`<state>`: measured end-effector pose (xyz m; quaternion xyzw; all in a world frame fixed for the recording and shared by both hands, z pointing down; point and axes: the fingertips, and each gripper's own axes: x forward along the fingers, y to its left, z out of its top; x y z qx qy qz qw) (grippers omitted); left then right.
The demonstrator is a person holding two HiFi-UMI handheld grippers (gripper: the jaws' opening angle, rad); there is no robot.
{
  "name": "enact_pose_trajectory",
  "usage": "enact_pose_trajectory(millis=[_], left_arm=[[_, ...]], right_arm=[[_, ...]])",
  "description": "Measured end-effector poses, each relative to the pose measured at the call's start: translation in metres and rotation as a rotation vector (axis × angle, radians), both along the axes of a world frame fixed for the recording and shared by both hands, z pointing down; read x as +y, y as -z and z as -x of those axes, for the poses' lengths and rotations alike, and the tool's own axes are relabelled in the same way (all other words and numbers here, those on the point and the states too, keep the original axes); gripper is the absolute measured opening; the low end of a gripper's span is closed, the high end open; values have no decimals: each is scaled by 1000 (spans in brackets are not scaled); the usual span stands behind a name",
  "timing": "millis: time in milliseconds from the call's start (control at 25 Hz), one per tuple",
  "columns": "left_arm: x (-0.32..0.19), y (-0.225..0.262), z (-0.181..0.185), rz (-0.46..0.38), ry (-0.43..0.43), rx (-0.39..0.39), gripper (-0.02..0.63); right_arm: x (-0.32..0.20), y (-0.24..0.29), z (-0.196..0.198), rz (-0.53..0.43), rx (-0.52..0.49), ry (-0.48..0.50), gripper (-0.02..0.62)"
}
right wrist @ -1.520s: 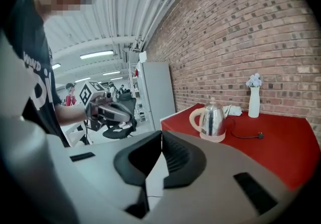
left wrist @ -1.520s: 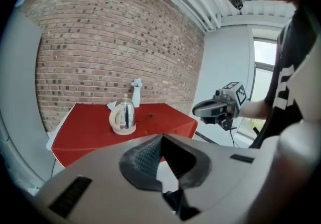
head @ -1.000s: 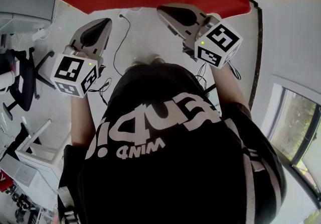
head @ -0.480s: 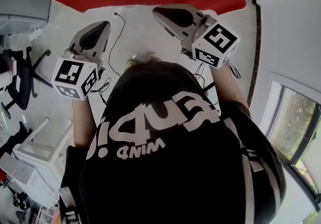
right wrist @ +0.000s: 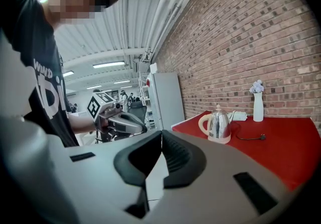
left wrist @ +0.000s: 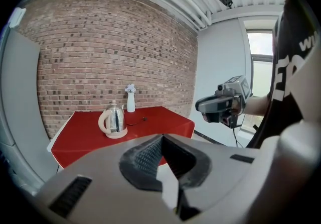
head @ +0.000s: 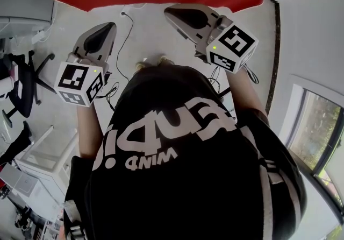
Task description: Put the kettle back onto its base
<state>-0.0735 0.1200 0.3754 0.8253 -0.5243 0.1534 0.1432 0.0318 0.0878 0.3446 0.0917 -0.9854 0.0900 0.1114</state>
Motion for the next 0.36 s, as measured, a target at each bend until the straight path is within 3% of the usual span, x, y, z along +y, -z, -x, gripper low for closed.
enact_pose_trajectory(millis=[360], left_arm=[[-1,-2,-13,18,-19,4,9]], right_arm=[[-2,-1,-12,5,12,-17,23]])
